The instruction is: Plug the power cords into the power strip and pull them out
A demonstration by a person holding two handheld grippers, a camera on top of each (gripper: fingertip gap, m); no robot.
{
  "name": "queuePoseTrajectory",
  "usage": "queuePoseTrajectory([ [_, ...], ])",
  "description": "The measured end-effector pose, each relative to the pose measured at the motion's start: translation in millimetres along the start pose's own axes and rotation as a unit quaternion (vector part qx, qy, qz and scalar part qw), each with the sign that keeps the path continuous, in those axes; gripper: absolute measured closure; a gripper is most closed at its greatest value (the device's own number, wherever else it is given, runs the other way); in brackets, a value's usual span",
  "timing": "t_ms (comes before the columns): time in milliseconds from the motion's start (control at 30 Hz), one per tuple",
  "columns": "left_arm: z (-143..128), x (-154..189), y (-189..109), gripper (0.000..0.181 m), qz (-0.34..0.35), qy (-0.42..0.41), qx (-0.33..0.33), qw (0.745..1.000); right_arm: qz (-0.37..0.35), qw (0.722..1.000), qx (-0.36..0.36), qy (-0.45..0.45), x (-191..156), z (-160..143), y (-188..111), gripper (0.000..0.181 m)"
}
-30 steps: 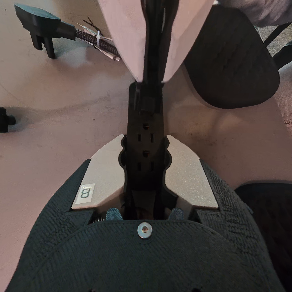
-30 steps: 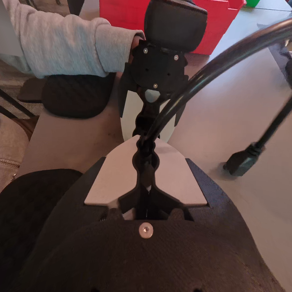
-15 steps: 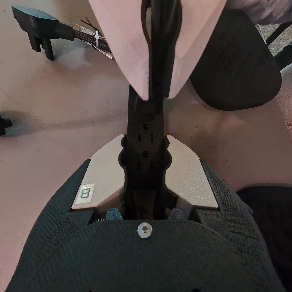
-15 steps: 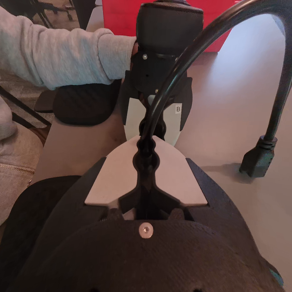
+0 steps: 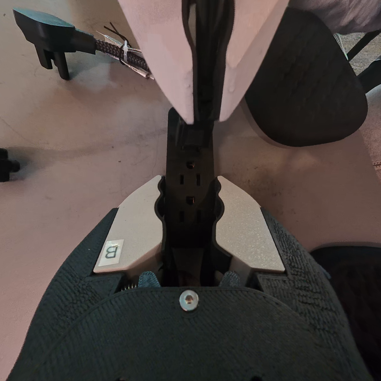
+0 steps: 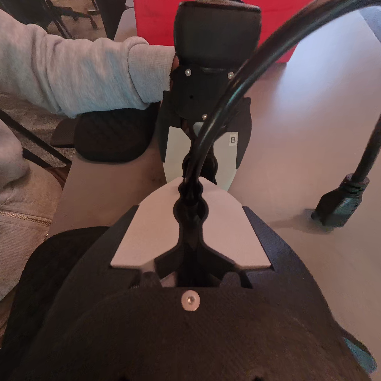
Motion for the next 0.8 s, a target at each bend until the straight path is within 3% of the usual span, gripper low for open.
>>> queuePoseTrajectory([
  [800, -0.8, 1.3, -0.2, 0.135, -0.004, -0.001, 0.0, 1.0, 0.007, 0.999, -0.033, 0.041, -1.9, 1.6, -3.7, 0.171],
])
Point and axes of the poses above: each gripper's, where its closed fingertips meet, y out along the fingers, z out of its top, x = y × z across the jaws, the point moved 10 cm from there along -y, back along the fingers, and after that the axes turned 5 degrees about x, right-handed, at the moved point
